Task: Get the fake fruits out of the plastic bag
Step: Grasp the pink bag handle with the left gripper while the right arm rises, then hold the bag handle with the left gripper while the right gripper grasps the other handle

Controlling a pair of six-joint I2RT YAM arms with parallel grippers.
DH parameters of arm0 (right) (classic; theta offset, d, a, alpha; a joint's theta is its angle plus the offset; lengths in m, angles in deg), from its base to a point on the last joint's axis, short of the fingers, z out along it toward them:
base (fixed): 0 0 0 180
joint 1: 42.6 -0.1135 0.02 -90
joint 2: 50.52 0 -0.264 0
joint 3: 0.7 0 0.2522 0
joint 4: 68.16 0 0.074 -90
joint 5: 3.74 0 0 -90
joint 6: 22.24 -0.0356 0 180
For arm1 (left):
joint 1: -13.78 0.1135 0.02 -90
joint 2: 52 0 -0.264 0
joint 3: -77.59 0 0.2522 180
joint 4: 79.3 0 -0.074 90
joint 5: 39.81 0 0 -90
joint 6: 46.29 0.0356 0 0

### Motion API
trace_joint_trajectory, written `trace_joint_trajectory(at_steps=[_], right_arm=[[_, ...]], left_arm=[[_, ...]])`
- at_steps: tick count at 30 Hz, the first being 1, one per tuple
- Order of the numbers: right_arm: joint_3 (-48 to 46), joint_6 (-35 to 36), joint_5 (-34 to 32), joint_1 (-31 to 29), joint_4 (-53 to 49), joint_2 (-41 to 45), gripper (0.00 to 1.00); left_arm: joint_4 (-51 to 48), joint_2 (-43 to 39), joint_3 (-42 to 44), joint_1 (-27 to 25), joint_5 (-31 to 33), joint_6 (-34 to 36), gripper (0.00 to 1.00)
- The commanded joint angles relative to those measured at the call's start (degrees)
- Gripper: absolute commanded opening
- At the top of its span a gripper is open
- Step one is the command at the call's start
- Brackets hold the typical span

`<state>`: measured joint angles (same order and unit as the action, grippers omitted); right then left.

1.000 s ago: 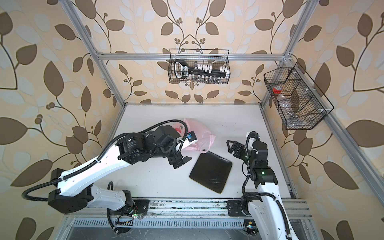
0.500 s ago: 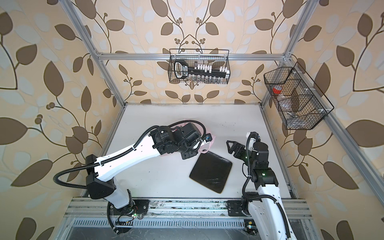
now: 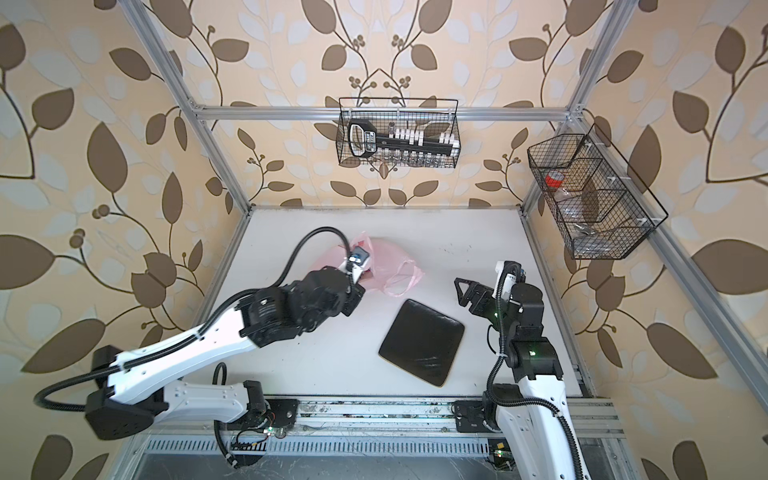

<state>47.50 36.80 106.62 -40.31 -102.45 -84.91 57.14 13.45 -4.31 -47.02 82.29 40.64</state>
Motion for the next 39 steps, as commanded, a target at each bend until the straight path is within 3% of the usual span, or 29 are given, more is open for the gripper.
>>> trace_joint_trajectory(at_steps=[1,5,7,10,13,17,20,25,31,34,39], right_arm=[[4.4,2.5,1.7,-0.5,-1.7,-2.0,0.88],[11.7,6.0,0.9,-4.9,-4.0,-8.3,0.83],[14.8,7.5,-3.1,-10.8,-3.3,-11.4,0.83],[19.7,11.9,-13.4,-24.2,-1.0,-16.6,0.83],[27.7,20.9,-23.3,-35.8,-3.9,-24.3,0.86],[35.5,33.6,-30.0,-43.7,-9.1,-31.5,0.85],[35.4,42.8,-28.4,-45.6,-9.4,-31.5,0.84],[28.6,57.5,-18.3,-45.9,-5.4,-26.4,0.78],[24.2,63.9,-10.4,-47.5,-7.0,-20.8,0.76],[23.6,65.0,-10.5,-50.3,-9.7,-20.2,0.76],[21.8,67.2,-17.2,-55.7,-11.2,-21.2,0.76]], left_arm=[[12.7,-6.2,6.7,-0.2,4.8,-16.9,0.00],[14.6,-12.7,13.9,-0.2,7.5,-26.5,0.00],[14.7,-15.0,16.2,-0.1,8.9,-30.6,0.00],[14.2,-17.4,18.7,0.0,10.0,-35.3,0.00],[12.4,-18.6,19.7,0.2,10.6,-39.3,0.00],[10.5,-20.4,20.8,0.3,11.2,-43.7,0.00],[10.2,-22.3,22.3,0.4,10.9,-45.5,0.00],[11.1,-24.5,25.1,0.3,9.2,-49.6,0.00],[9.4,-24.8,24.5,0.3,8.0,-50.6,0.00],[9.6,-24.8,24.4,0.3,7.6,-50.6,0.00],[9.9,-24.5,24.4,0.3,7.3,-50.7,0.00]])
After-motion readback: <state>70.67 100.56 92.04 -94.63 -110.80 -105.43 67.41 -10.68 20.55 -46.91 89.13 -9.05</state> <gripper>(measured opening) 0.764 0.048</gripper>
